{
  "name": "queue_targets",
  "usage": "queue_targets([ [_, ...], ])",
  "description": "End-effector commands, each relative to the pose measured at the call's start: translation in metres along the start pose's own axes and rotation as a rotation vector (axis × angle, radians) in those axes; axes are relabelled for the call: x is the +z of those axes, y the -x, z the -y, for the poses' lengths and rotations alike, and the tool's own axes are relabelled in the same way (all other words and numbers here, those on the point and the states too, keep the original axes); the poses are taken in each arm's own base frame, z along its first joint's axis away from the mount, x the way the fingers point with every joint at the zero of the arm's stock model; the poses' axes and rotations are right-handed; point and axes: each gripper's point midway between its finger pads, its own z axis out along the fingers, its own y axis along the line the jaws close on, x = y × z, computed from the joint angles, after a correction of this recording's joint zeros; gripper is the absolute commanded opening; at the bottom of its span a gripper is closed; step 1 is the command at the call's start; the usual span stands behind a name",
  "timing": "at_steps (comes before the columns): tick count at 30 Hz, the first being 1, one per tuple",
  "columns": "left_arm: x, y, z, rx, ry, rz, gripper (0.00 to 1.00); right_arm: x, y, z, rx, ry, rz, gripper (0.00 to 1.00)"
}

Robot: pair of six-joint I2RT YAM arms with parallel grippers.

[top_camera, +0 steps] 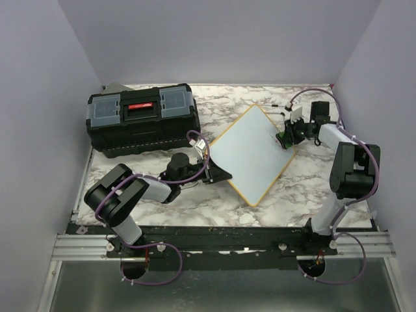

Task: Erase the whiteboard
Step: Erase the whiteboard at the center of the board.

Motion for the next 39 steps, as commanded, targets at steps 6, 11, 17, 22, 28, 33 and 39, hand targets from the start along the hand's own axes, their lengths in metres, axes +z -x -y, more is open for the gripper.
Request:
queue_targets([
  [6, 0.001, -0.006, 0.048, 0.148, -0.22, -0.059, 0.0, -0.004, -0.044, -0.117, -0.177, 0.356, -0.057, 0.01],
  [11, -0.002, -0.008, 0.047, 0.148, -0.212, -0.06, 0.0, 0.011, 0.015, -0.104, -0.069, 0.275, 0.043, 0.01],
  [17, -0.002, -0.008, 0.048, 0.151, -0.215, -0.061, 0.0, 0.013, 0.028, -0.036, 0.013, 0.071, 0.026, 0.01],
  [22, -0.001, -0.007, 0.052, 0.153, -0.229, -0.057, 0.0, 0.005, -0.02, -0.004, 0.054, 0.016, -0.058, 0.01],
  [28, -0.002, -0.007, 0.051, 0.155, -0.233, -0.054, 0.0, -0.005, -0.049, -0.053, 0.0, 0.175, -0.059, 0.01],
  [33, -0.001, -0.007, 0.052, 0.15, -0.236, -0.055, 0.0, -0.001, -0.021, -0.086, -0.038, 0.211, 0.016, 0.01],
  [39, -0.003, -0.009, 0.05, 0.152, -0.224, -0.06, 0.0, 0.012, 0.033, -0.043, 0.056, 0.046, 0.077, 0.01],
])
